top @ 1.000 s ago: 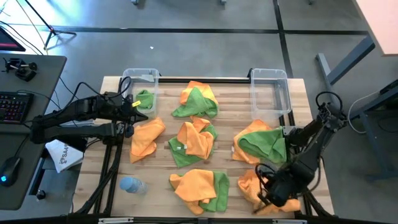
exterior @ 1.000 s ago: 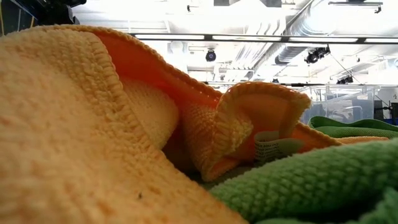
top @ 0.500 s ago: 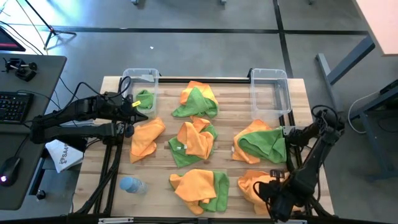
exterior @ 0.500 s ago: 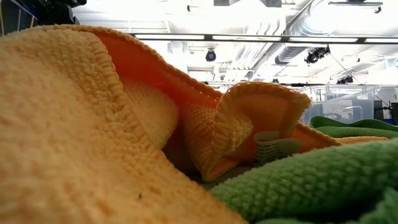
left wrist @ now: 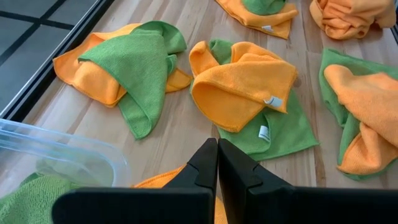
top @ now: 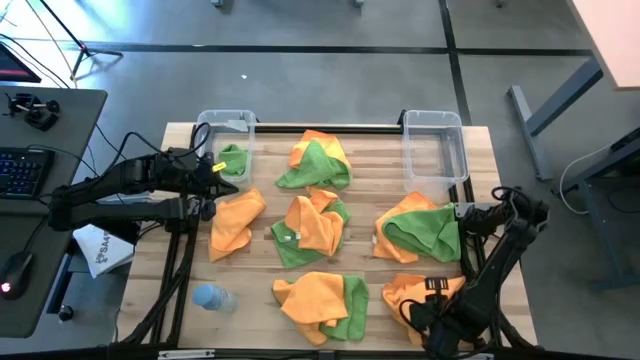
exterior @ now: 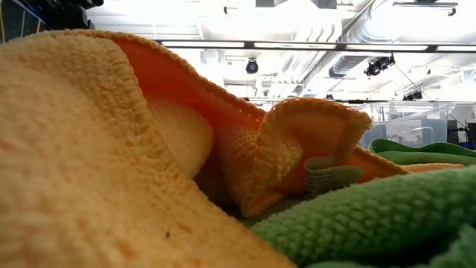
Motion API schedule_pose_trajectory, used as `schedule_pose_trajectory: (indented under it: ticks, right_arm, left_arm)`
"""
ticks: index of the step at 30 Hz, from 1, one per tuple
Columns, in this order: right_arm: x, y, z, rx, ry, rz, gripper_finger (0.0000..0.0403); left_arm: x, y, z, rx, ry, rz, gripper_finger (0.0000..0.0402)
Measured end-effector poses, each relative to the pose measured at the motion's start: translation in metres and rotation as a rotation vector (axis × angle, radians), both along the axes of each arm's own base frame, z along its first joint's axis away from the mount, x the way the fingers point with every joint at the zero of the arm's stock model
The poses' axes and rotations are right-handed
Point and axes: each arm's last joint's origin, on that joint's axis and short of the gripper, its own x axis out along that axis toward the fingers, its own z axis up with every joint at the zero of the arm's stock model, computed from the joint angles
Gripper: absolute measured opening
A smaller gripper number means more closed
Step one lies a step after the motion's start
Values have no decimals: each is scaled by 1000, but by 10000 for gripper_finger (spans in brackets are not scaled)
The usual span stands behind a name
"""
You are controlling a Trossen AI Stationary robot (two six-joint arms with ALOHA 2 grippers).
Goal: Sort microfiber towel by color & place in baskets
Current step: Put the orange microfiber towel into the right transparent bin
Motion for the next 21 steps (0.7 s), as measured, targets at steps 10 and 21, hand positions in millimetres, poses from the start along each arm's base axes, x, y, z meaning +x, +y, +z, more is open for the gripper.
schedule_pose_trajectory:
  ticks: [10, 21]
  right_arm:
    - [4, 4, -12, -39, -7, -143, 66]
    - [8, -2, 22, 27, -140, -364, 3]
  left_arm:
    - [0, 0, 0, 14, 3, -9, 0]
    - [0, 0, 0, 14, 3, -8, 0]
